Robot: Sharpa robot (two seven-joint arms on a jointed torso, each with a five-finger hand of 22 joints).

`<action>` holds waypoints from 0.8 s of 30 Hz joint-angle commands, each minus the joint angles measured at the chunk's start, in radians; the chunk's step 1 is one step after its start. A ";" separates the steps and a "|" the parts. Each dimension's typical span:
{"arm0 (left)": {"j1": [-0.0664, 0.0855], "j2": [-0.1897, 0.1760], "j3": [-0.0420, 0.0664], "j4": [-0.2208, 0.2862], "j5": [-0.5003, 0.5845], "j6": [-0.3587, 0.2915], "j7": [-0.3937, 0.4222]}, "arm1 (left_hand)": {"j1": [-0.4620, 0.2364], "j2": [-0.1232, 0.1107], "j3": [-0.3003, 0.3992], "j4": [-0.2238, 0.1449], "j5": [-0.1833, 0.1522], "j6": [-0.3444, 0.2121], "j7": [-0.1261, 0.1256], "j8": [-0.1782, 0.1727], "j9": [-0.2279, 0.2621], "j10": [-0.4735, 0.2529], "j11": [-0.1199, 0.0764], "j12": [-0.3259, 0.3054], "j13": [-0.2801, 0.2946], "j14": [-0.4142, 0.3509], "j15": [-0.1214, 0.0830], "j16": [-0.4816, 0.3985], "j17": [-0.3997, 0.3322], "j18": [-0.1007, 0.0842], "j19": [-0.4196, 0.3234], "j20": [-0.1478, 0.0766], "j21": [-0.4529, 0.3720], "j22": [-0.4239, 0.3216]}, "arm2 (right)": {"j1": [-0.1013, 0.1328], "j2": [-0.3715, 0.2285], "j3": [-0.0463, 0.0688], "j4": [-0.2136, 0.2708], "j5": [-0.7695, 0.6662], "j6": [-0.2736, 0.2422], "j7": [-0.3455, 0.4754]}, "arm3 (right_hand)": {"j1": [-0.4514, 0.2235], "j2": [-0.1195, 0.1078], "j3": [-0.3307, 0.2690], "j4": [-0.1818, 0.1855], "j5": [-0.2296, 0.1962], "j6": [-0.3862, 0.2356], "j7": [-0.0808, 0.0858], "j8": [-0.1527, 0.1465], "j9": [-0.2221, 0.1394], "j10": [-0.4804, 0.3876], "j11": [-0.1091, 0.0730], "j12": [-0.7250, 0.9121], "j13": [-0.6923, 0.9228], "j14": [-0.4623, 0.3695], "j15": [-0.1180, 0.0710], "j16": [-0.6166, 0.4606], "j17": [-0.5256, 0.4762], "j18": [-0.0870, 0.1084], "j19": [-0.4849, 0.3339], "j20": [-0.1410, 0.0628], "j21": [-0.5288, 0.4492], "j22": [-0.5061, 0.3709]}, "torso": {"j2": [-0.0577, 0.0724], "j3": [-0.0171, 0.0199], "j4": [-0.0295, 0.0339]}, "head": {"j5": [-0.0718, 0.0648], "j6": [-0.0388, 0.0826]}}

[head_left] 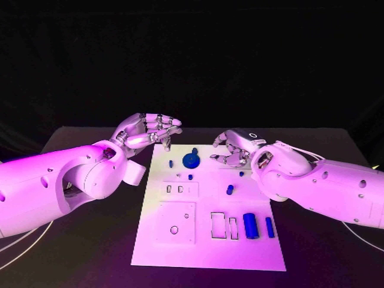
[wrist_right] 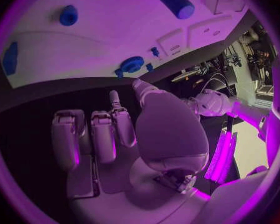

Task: Assemble the parts on the task board

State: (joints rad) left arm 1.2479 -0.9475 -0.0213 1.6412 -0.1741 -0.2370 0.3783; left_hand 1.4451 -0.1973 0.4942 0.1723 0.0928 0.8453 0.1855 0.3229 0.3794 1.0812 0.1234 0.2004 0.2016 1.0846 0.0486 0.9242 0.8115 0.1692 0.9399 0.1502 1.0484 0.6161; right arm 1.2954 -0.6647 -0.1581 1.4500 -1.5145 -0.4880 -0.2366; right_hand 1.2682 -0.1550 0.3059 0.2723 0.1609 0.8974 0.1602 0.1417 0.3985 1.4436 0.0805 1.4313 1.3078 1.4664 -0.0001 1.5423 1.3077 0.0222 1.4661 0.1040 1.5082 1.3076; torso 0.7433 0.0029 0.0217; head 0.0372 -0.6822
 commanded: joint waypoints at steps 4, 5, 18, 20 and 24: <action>0.000 0.004 0.000 -0.006 0.000 0.012 0.011 | -0.001 0.008 0.007 0.001 -0.003 -0.005 0.000 -0.003 0.002 -0.007 -0.002 0.006 0.002 -0.005 0.002 -0.004 -0.001 0.009 -0.007 -0.002 0.007 0.001 | 0.022 -0.105 0.003 0.055 0.199 0.051 0.153 | 0.071 -0.027 0.030 -0.034 -0.024 -0.006 0.005 -0.015 -0.003 -0.003 -0.001 -0.005 0.107 0.087 0.006 0.001 0.187 -0.001 0.056 0.007 -0.013 0.200 | -0.005 0.0020 -0.0042 | -0.009 0.005; 0.000 0.004 0.000 -0.007 0.000 0.013 0.012 | -0.001 0.007 0.007 0.001 -0.003 -0.005 0.000 -0.003 0.003 -0.007 -0.002 0.006 0.002 -0.005 0.002 -0.005 -0.001 0.009 -0.007 -0.002 0.007 0.001 | 0.024 -0.121 0.003 0.055 0.221 0.064 0.170 | 0.077 -0.031 0.031 -0.038 -0.023 -0.007 0.005 -0.016 -0.003 -0.003 0.000 -0.006 0.107 0.087 0.007 0.001 0.188 0.000 0.055 0.007 -0.015 0.199 | -0.006 0.0026 -0.0062 | -0.009 0.006; 0.000 0.008 -0.001 -0.012 -0.001 0.019 0.013 | -0.002 0.005 0.006 0.001 -0.004 -0.005 0.000 -0.003 0.003 -0.007 -0.002 0.007 0.003 -0.006 0.002 -0.005 -0.001 0.009 -0.007 -0.002 0.008 0.003 | 0.022 -0.204 0.001 -0.077 0.341 0.134 0.319 | 0.137 -0.067 0.025 -0.079 -0.013 -0.026 0.000 -0.035 -0.007 -0.005 -0.004 -0.009 0.107 0.089 0.004 0.004 0.195 0.000 0.054 0.006 -0.018 0.198 | -0.008 0.0100 -0.0146 | -0.013 0.004; -0.001 0.009 -0.001 -0.012 -0.002 0.020 0.013 | -0.002 0.005 0.006 0.001 -0.004 -0.005 0.000 -0.003 0.003 -0.007 -0.002 0.007 0.003 -0.006 0.002 -0.005 -0.001 0.009 -0.007 -0.002 0.008 0.003 | 0.015 -0.203 0.001 -0.093 0.340 0.141 0.326 | 0.142 -0.072 0.021 -0.083 -0.014 -0.030 0.000 -0.038 -0.007 -0.006 -0.004 -0.010 0.106 0.089 0.003 0.004 0.196 0.001 0.053 0.006 -0.019 0.198 | -0.007 0.0095 -0.0125 | -0.013 0.002; -0.001 0.008 -0.001 -0.014 -0.002 0.020 0.012 | -0.002 0.005 0.006 0.001 -0.004 -0.005 0.000 -0.003 0.003 -0.007 -0.002 0.007 0.003 -0.006 0.002 -0.005 -0.001 0.009 -0.007 -0.002 0.008 0.003 | -0.002 -0.197 0.000 -0.113 0.328 0.149 0.333 | 0.147 -0.075 0.016 -0.086 -0.015 -0.035 -0.001 -0.041 -0.008 -0.008 -0.005 -0.012 0.104 0.089 0.002 0.004 0.196 0.001 0.053 0.005 -0.020 0.197 | -0.007 0.0086 -0.0116 | -0.013 -0.002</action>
State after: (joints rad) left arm 1.2469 -0.9405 -0.0231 1.6267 -0.1749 -0.2342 0.3797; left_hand 1.4450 -0.1973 0.4941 0.1723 0.0928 0.8454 0.1855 0.3229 0.3808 1.0812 0.1233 0.2004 0.2028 1.0846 0.0486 0.9243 0.8116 0.1693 0.9399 0.1502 1.0523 0.6176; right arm 1.2977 -0.8648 -0.1574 1.3412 -1.1975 -0.3788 0.0471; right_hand 1.4083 -0.2318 0.3231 0.1886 0.1436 0.8681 0.1569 0.1040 0.3919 1.4401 0.0771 1.4246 1.3076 1.4664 -0.0001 1.5423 1.3075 0.0221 1.4662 0.1040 1.4910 1.3074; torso 0.7354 0.0121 0.0086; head 0.0239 -0.6806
